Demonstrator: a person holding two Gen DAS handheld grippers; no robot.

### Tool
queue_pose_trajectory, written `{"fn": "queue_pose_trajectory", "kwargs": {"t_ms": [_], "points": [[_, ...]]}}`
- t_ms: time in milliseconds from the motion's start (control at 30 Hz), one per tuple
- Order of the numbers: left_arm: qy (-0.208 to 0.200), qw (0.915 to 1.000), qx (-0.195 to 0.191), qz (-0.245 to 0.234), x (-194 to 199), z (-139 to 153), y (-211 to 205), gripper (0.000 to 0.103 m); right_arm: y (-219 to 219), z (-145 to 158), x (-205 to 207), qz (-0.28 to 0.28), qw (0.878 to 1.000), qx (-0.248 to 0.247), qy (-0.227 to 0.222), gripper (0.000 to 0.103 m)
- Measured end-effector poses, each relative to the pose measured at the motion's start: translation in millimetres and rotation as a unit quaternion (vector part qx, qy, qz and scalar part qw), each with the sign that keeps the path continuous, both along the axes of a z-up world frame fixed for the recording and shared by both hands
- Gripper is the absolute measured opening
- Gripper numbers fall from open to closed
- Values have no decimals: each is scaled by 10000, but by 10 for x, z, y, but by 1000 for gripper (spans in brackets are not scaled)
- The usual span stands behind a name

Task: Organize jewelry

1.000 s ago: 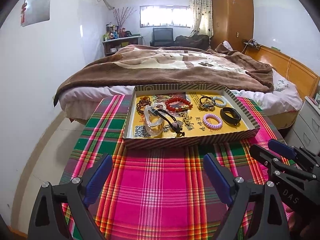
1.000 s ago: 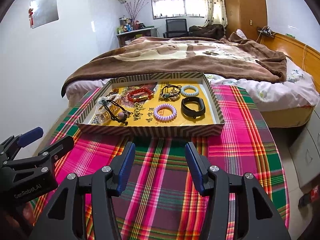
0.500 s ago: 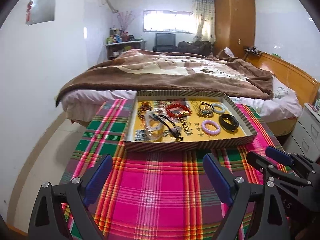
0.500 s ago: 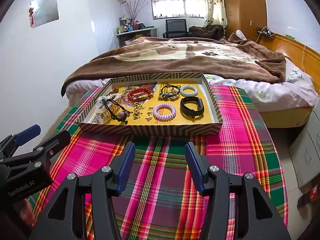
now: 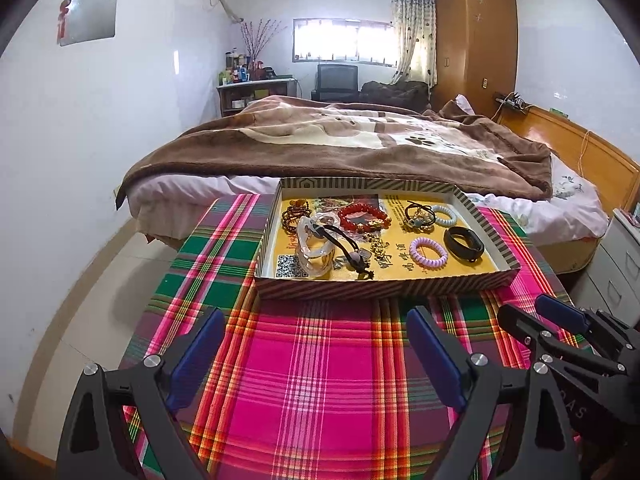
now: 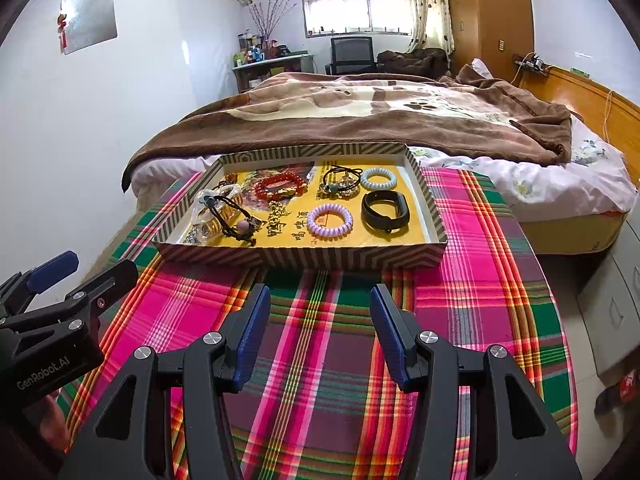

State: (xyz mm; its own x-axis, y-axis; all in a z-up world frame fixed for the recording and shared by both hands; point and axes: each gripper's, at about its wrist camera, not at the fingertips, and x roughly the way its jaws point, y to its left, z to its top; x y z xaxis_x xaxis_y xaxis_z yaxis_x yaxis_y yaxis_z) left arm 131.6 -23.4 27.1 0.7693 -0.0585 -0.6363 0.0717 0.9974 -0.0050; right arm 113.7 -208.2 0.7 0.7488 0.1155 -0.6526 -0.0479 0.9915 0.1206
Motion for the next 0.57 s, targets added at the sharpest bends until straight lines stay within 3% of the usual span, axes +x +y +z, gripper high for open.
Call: {"fn": "queue_pose_trajectory", "kwargs": {"t_ms": [567], "points": [[51,10000,3,45,17,-40,15,92,7,-46,21,-16,10000,11,49,52]]}}
